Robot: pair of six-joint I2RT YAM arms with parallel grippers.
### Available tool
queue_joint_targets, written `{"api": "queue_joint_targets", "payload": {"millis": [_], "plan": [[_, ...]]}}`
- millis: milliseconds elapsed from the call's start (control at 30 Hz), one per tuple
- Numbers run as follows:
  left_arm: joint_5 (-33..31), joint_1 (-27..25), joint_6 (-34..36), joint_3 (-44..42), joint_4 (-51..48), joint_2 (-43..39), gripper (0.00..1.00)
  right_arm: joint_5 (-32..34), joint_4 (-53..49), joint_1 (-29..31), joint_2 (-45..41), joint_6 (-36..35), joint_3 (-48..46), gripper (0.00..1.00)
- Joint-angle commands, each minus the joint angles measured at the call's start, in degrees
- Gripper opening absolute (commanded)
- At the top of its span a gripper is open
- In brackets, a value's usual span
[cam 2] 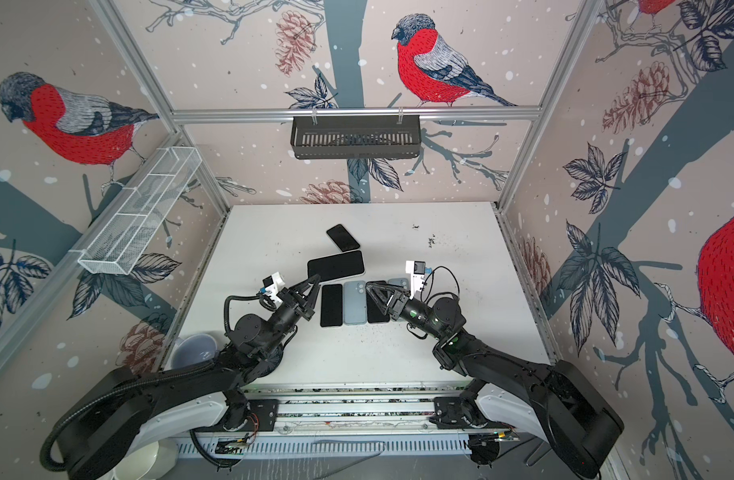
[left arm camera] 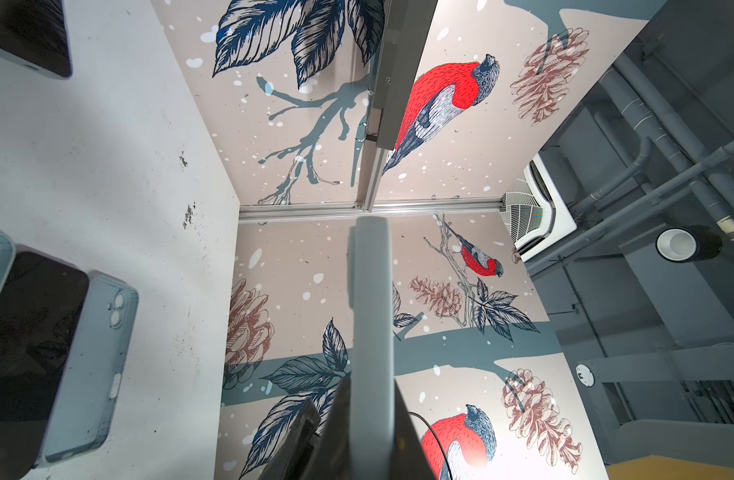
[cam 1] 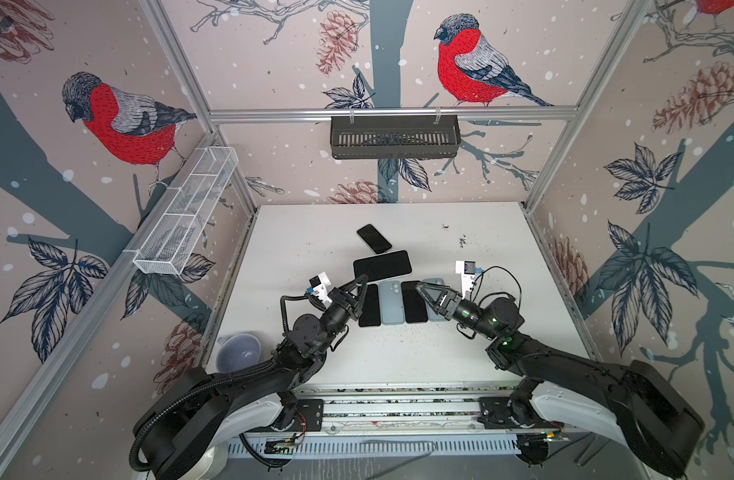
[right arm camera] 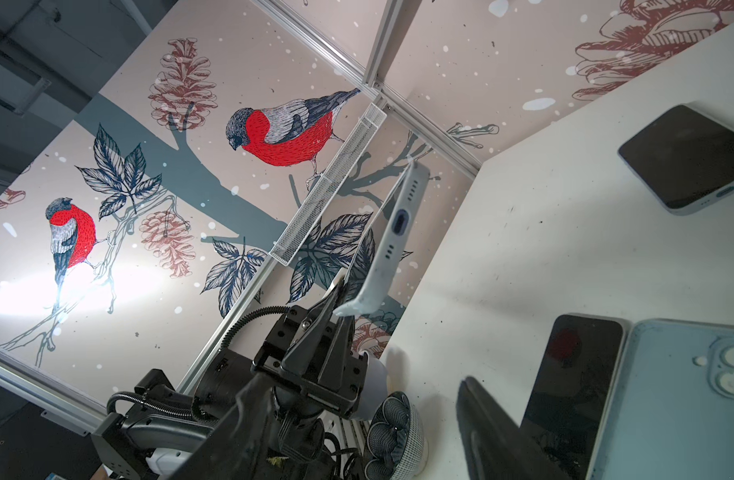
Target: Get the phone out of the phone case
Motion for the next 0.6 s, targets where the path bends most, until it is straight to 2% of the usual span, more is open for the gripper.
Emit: {"api": "queue_joint_targets", "payload": {"millis": [0,233,567], "plan": [[-0.25,-0.12,0.02,-0.21,7.27,-1.37,0.00,-1.64,6.42,0.10,1.81,1.62,0.97,0.68],[-0.30,-0.10,0.73,-0.86,6.01,-3.64,0.00,-2.74,8.86,0.69,5.64,2.57,2.98,0.59],[-0.41,-0.15,0.98,-2.66,6.74,-5.30,0.00,-3.45,11.29,1.75,10.21,3.60,5.46,0.52]]}}
